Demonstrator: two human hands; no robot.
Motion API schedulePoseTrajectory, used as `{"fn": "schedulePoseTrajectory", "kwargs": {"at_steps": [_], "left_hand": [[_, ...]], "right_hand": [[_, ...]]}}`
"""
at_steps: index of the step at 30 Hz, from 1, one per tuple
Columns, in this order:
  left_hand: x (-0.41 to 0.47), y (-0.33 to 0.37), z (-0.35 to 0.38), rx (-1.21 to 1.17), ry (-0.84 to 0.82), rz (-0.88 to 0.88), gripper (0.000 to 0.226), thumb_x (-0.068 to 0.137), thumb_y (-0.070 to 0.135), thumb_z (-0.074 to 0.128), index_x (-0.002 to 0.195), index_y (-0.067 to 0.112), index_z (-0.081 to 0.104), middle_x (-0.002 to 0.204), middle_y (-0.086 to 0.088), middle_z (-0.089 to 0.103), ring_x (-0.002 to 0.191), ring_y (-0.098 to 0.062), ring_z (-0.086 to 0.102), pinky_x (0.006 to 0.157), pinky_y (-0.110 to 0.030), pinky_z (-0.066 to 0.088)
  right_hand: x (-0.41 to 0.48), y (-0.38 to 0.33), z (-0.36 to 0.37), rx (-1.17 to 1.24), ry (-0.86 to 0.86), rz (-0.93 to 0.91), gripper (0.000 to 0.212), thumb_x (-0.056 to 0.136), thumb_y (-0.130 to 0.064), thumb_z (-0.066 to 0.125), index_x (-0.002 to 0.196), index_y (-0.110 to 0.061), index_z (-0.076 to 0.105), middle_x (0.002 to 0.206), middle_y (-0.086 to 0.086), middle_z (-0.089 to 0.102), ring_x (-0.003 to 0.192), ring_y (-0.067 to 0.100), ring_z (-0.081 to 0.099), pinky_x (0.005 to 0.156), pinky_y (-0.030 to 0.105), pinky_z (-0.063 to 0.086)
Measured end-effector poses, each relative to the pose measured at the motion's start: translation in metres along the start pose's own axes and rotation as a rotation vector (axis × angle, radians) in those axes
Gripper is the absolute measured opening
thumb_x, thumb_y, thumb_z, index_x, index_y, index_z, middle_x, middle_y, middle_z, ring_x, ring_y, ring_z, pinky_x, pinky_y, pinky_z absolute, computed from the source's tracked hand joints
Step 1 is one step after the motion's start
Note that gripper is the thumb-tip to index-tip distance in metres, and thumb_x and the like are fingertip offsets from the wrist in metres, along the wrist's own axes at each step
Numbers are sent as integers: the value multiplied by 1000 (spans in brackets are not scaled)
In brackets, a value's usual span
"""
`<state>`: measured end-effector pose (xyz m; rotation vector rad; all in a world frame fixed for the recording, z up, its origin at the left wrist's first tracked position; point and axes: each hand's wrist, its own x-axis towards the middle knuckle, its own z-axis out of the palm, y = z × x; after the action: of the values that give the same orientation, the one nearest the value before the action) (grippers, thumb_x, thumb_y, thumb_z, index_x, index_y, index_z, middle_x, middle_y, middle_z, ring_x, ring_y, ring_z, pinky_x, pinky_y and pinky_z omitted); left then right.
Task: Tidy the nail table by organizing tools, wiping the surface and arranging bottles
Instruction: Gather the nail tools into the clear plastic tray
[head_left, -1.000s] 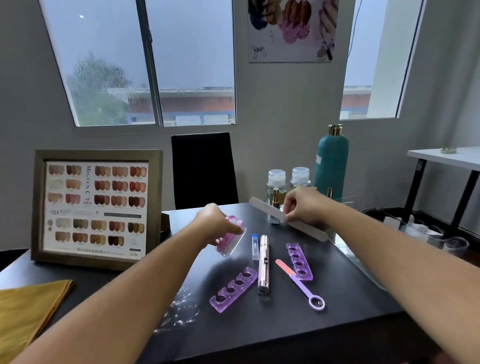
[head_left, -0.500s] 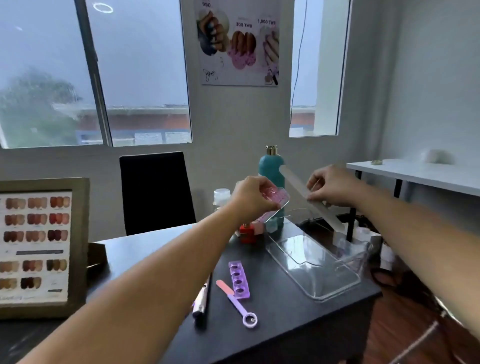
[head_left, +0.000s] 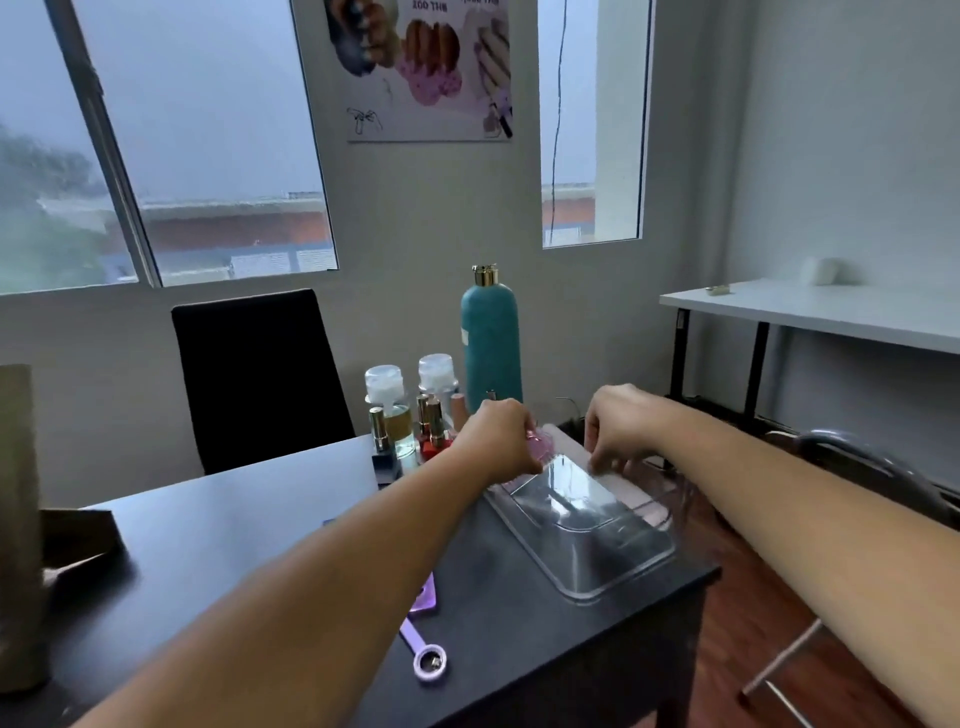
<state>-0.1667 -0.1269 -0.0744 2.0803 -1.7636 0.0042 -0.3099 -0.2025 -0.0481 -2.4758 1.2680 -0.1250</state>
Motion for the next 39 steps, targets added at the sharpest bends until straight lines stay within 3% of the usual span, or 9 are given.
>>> {"fn": "schedulePoseTrajectory", "kwargs": {"at_steps": [6,12,17,20,24,28,30,34,39], "left_hand": [[7,4,8,156,-105,5,37,73,22,78,103,4,66,100,-10,67,88,-25,61,81,-33,53],[0,1,-19,112,28,61,46,75,23,76,116,8,61,113,-7,64,100,-21,60,92,-32,50],[-30,-19,-70,-68,181,7,30,74,22,76,103,15,69,86,4,67,79,-11,63,78,-21,50],[-58,-44,-88,-61,215,-58,22,75,21,74,96,17,71,85,3,70,78,-10,64,77,-19,49],[-95,-83,-90,25,197,-203,21,76,25,74,93,14,71,90,0,70,82,-13,63,77,-23,50],[-129,-120,-77,69,89,-377,27,78,33,72,95,12,70,90,-6,66,81,-18,59,76,-27,49],[-140,-129,-68,79,14,-427,24,78,39,70,82,15,66,79,-8,59,73,-20,51,68,-27,44],[-147,-131,-58,76,-11,-496,56,71,62,67,76,6,65,71,-6,58,68,-19,50,60,-30,40],[-149,-120,-50,126,-120,-483,61,61,66,72,52,13,42,53,1,39,50,-12,34,44,-26,25]], "right_hand": [[0,-3,9,-82,4,-12,21,71,-11,81,86,2,72,79,14,75,70,22,74,66,30,60],[-7,-10,-9,-38,101,-84,12,75,-8,77,85,-4,72,78,11,73,60,18,69,60,27,58],[-20,-42,-11,50,157,-251,7,76,-14,78,78,-14,71,75,1,70,66,13,70,59,22,57],[-32,-71,-3,89,147,-355,7,76,-15,78,80,-13,73,72,-2,69,65,10,69,56,18,54],[-42,-106,22,92,72,-404,10,80,-17,73,84,-8,74,72,2,69,58,11,64,64,24,57],[-42,-129,57,-24,-40,-373,23,83,-26,68,90,-5,75,87,9,75,76,17,69,79,31,57],[-39,-135,72,-85,-72,-325,34,84,-34,67,85,-1,74,85,12,75,73,20,66,73,30,54],[-37,-141,94,-136,-54,-242,45,76,-43,75,59,-10,50,61,5,57,51,15,49,48,26,39],[-35,-146,99,-151,-59,-176,43,69,-39,81,61,-13,47,57,0,51,48,12,47,41,24,34]]}}
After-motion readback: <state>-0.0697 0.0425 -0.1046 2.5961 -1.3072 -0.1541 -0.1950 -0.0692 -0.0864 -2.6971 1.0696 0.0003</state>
